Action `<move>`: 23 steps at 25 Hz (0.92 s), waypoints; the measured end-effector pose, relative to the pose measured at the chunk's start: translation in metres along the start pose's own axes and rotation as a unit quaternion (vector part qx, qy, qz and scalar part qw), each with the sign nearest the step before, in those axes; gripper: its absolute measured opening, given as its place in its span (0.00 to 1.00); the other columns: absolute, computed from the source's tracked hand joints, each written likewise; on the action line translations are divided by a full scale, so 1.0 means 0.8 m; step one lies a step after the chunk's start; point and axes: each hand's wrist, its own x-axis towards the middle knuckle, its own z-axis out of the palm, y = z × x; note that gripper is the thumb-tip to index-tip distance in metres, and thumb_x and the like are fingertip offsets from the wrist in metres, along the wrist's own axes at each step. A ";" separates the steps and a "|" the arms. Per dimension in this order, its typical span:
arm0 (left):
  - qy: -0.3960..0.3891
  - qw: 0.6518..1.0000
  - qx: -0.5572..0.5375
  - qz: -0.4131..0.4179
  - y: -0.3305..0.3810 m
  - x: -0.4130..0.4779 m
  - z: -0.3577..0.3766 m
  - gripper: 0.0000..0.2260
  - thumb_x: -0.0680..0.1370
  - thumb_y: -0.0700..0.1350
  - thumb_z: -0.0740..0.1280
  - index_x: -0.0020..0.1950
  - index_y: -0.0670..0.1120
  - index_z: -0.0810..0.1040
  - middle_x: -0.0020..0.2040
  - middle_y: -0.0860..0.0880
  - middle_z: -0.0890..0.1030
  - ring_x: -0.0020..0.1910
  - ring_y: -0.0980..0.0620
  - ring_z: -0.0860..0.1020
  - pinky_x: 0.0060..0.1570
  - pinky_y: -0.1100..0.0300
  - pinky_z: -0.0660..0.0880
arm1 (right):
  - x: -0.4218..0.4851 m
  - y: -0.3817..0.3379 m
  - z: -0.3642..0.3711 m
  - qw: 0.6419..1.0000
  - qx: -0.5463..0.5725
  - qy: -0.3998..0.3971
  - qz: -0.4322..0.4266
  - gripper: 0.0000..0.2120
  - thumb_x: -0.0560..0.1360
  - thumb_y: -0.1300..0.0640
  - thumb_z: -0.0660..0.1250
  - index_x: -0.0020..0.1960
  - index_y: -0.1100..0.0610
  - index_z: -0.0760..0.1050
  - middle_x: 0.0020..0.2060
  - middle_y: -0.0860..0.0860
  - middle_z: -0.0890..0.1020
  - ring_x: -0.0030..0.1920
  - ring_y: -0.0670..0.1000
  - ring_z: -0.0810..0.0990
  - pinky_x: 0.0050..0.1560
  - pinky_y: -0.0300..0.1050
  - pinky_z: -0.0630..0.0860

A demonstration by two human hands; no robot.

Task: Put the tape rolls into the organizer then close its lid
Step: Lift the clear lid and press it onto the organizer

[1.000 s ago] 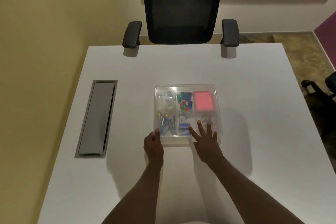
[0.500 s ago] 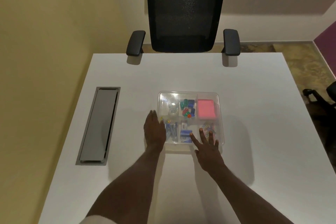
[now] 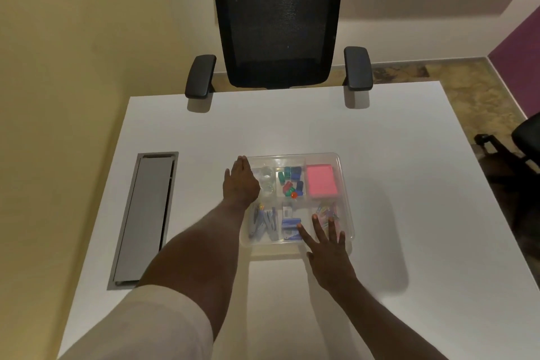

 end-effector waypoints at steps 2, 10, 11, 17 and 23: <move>-0.032 0.999 -0.004 -0.033 0.019 0.007 -0.019 0.32 0.83 0.44 0.59 0.84 0.35 0.51 0.85 0.38 0.57 0.84 0.42 0.58 0.84 0.45 0.53 | -0.001 0.003 -0.001 1.000 -0.005 -0.003 -0.005 0.36 0.83 0.52 0.60 0.81 0.39 0.41 0.80 0.53 0.37 0.77 0.65 0.31 0.74 0.68 0.36; 0.015 0.998 -0.004 0.056 0.021 -0.112 0.065 0.31 0.88 0.55 0.51 0.86 0.45 0.43 0.87 0.44 0.44 0.87 0.44 0.43 0.84 0.41 0.42 | -0.006 0.002 0.003 1.000 -0.007 0.018 -0.009 0.42 0.73 0.52 0.76 0.80 0.43 0.57 0.80 0.57 0.59 0.78 0.69 0.53 0.71 0.73 0.56; 0.032 0.997 -0.016 0.065 0.022 -0.136 0.079 0.31 0.87 0.57 0.49 0.86 0.46 0.44 0.87 0.44 0.44 0.87 0.44 0.43 0.84 0.42 0.42 | -0.008 0.001 0.003 0.999 -0.014 0.029 -0.011 0.42 0.71 0.52 0.78 0.79 0.44 0.60 0.79 0.58 0.62 0.77 0.70 0.57 0.70 0.72 0.59; 0.060 0.989 -0.061 0.120 0.030 -0.218 0.126 0.35 0.86 0.58 0.57 0.85 0.54 0.39 0.86 0.49 0.46 0.86 0.45 0.44 0.84 0.44 0.49 | -0.013 -0.001 -0.004 0.996 -0.023 0.078 -0.037 0.35 0.77 0.50 0.70 0.80 0.48 0.60 0.79 0.58 0.62 0.78 0.65 0.59 0.73 0.69 0.63; 0.103 0.979 -0.088 0.155 0.028 -0.217 0.135 0.38 0.81 0.47 0.71 0.85 0.51 0.53 0.84 0.46 0.56 0.83 0.41 0.53 0.79 0.38 0.59 | -0.014 -0.001 0.010 0.990 0.047 0.114 -0.063 0.40 0.64 0.60 0.83 0.73 0.62 0.72 0.71 0.60 0.75 0.72 0.62 0.73 0.63 0.65 0.77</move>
